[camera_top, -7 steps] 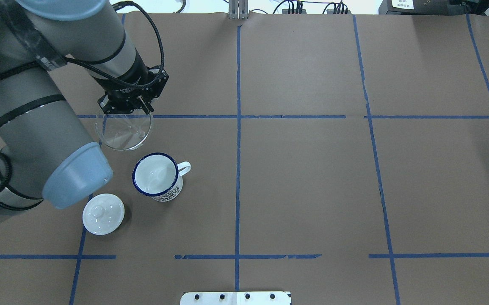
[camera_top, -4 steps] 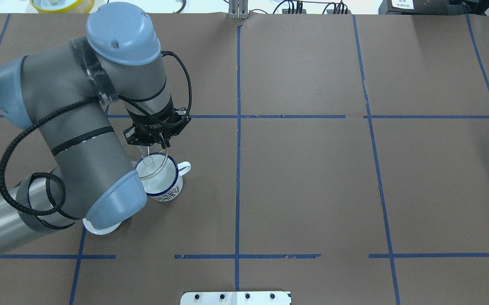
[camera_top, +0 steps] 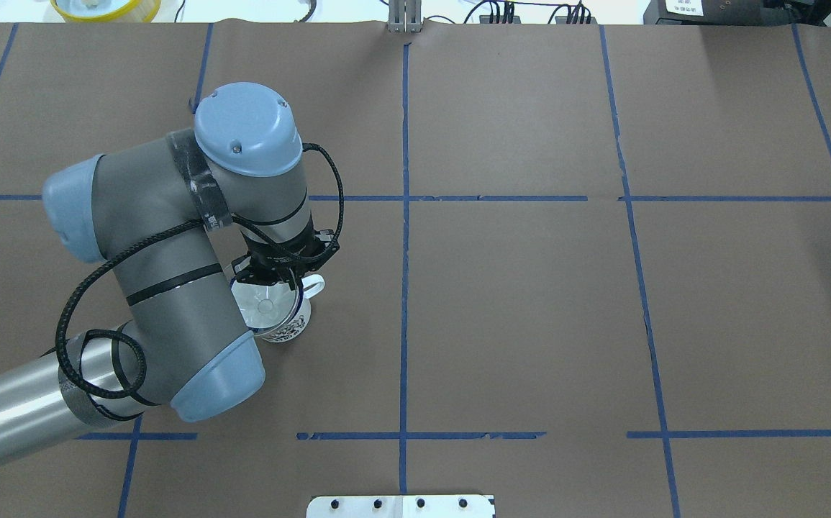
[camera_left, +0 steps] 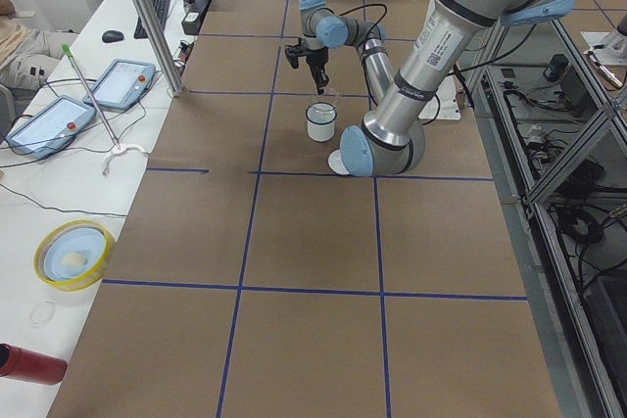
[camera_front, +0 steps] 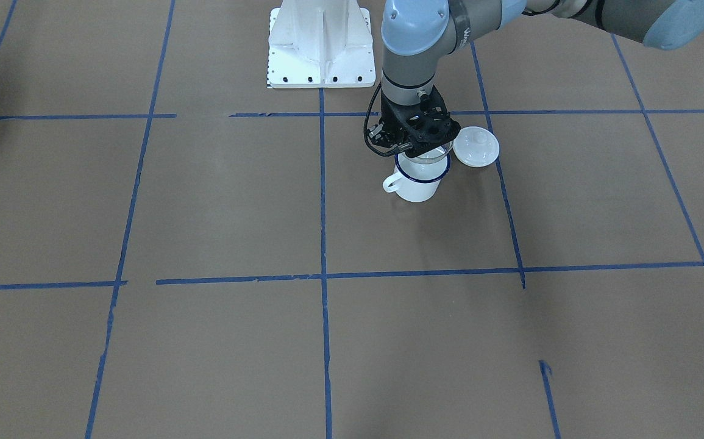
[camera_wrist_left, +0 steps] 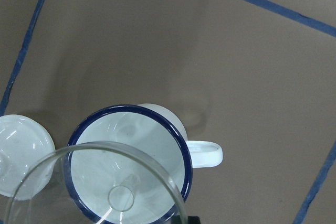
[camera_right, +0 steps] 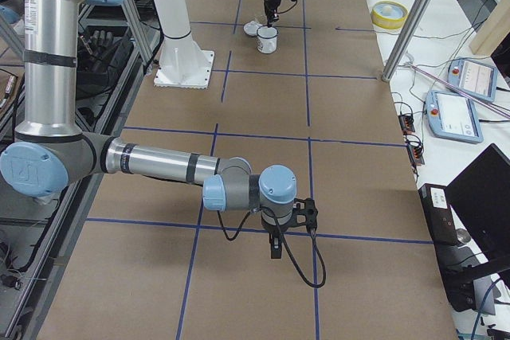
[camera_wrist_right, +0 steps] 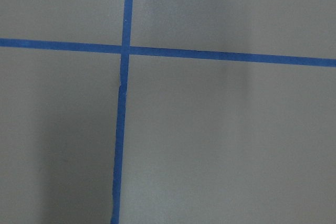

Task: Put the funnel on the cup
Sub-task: 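Lower the funnel into the mug opening and open the left gripper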

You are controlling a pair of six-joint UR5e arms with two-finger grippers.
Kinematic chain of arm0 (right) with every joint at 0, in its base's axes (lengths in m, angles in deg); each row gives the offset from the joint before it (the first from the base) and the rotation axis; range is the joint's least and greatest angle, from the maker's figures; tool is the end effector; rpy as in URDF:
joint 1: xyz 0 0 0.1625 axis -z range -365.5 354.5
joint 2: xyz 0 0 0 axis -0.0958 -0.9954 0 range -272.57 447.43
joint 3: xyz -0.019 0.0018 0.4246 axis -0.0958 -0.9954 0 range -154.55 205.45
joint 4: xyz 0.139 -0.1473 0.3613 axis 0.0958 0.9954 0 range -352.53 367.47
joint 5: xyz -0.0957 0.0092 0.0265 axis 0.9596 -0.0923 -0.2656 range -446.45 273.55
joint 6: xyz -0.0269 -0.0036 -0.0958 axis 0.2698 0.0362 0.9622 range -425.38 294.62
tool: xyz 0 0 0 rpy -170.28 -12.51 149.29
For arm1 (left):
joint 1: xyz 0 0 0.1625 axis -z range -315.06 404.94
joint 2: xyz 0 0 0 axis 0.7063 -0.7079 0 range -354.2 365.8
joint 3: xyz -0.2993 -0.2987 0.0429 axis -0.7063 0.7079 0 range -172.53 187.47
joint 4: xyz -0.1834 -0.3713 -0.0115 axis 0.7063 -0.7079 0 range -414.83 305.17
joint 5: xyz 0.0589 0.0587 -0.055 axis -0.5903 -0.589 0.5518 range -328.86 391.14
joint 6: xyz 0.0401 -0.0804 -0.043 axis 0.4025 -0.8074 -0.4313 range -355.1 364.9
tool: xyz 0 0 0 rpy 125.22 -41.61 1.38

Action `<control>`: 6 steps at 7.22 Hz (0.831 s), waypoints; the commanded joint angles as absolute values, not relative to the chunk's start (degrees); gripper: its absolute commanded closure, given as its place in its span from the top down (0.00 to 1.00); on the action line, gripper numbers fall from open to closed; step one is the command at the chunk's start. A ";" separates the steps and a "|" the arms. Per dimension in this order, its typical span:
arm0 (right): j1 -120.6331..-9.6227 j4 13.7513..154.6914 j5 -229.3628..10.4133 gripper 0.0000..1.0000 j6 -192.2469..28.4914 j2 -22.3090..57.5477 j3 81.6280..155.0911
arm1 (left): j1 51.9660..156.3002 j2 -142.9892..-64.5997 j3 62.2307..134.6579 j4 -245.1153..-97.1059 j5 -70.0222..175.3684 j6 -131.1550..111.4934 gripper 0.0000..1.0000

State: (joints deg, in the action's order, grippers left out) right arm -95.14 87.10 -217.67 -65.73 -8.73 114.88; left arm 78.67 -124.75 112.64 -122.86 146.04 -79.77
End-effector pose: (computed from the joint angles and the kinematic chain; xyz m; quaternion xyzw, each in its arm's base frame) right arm 0.0649 -0.4486 0.6994 0.0276 -0.3520 -0.0112 0.9355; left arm 0.4734 -0.4262 0.1812 -0.0997 0.3361 -0.1686 0.9212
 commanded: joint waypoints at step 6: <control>-95.14 87.10 -217.67 1.00 -65.73 -8.73 114.84 | 78.60 -124.45 107.85 -127.60 145.75 -78.68 0.19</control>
